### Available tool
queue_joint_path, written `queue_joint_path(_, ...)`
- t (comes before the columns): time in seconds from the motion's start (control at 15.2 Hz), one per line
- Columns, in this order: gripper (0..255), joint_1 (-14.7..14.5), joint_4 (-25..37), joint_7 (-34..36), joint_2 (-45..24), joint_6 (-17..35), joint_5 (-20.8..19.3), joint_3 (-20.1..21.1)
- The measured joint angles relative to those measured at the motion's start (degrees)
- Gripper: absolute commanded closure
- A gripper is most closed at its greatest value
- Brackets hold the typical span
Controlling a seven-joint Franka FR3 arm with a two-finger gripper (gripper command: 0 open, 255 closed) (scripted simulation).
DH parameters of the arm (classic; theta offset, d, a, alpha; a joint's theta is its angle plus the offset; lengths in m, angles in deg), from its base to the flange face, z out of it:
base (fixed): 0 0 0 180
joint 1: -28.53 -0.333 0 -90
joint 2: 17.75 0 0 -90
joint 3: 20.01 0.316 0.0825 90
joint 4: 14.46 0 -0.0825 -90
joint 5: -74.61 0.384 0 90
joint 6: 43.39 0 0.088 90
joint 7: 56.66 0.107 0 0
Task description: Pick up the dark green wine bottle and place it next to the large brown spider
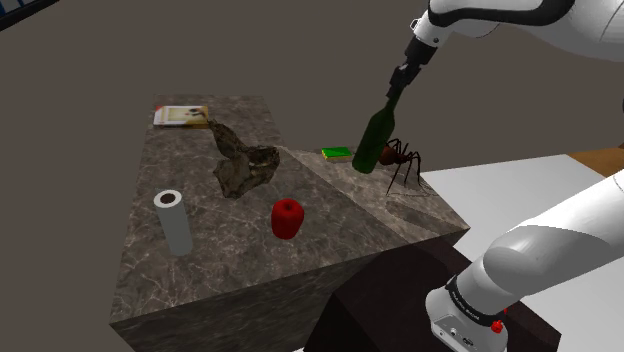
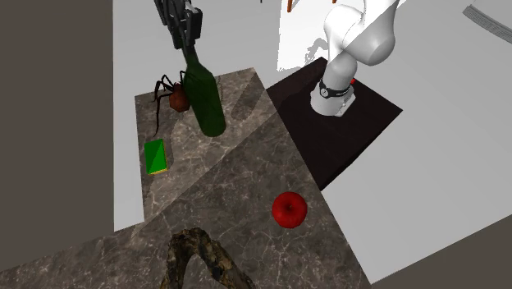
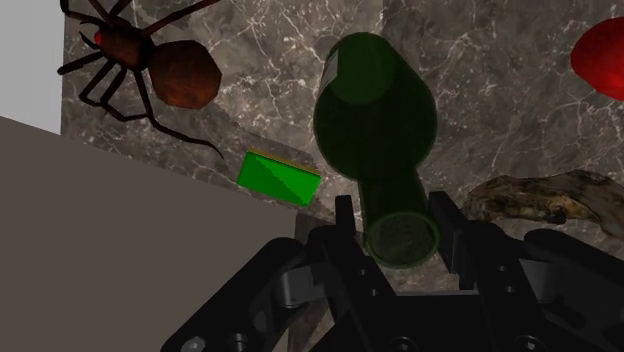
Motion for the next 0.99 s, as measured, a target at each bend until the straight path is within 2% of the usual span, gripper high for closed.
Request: queue_joint_path(0.99,255,0.01,-11.13,-1.34,-0.48,11.53,0.52,-0.10)
